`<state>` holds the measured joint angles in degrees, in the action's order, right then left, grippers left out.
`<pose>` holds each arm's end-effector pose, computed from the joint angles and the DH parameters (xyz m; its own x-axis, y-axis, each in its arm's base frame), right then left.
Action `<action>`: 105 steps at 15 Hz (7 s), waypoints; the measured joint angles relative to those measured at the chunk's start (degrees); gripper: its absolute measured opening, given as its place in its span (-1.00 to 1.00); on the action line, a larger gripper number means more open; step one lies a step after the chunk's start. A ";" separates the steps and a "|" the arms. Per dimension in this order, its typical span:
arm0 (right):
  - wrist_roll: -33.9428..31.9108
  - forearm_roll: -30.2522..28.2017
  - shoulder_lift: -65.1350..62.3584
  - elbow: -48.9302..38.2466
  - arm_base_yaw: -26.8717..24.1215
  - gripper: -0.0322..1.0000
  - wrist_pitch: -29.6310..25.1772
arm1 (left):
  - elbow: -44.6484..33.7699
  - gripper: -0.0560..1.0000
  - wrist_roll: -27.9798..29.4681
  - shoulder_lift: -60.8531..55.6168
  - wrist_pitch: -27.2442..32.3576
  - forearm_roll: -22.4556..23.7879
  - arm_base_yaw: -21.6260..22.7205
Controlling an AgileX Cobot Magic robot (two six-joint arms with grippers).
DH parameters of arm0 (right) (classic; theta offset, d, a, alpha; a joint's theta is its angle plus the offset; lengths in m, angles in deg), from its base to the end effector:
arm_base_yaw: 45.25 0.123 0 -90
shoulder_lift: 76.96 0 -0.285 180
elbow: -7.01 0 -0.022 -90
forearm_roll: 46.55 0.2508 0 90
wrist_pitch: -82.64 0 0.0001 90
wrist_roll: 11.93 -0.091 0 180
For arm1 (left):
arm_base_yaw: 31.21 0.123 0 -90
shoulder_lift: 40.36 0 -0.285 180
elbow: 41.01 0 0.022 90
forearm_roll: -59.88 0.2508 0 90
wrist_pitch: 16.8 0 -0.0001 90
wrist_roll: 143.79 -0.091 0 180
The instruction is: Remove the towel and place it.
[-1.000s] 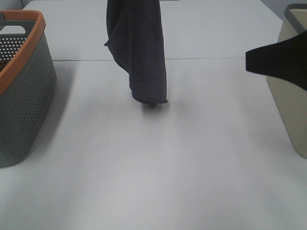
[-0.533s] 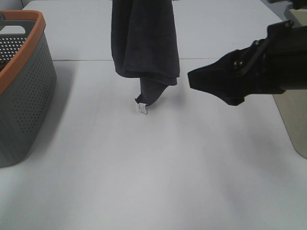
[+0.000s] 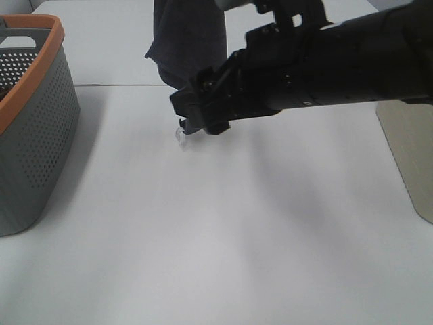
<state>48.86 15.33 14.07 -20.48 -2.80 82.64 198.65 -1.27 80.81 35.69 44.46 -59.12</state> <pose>0.2331 0.2133 0.2640 -0.3651 -0.3082 -0.8785 -0.6681 0.7439 0.0167 0.3792 -0.2226 0.4710 -0.0099 0.5237 -0.8519 0.7175 0.5971 0.3587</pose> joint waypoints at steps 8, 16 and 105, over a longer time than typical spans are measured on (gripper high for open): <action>-5.27 0.40 9.40 10.77 0.80 0.45 5.39 | 0.00 -0.89 0.63 2.69 -2.46 0.34 0.00; -6.07 -0.06 20.23 17.25 0.80 0.43 20.17 | 0.00 -0.89 1.09 2.69 -3.90 0.40 0.00; -69.56 -92.53 15.64 34.84 -19.14 -0.94 -21.83 | 0.06 -0.89 27.90 7.22 -1.03 22.98 0.00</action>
<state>-20.69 -77.20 29.71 14.36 -21.93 60.81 198.71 26.64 88.03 34.65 67.44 -59.12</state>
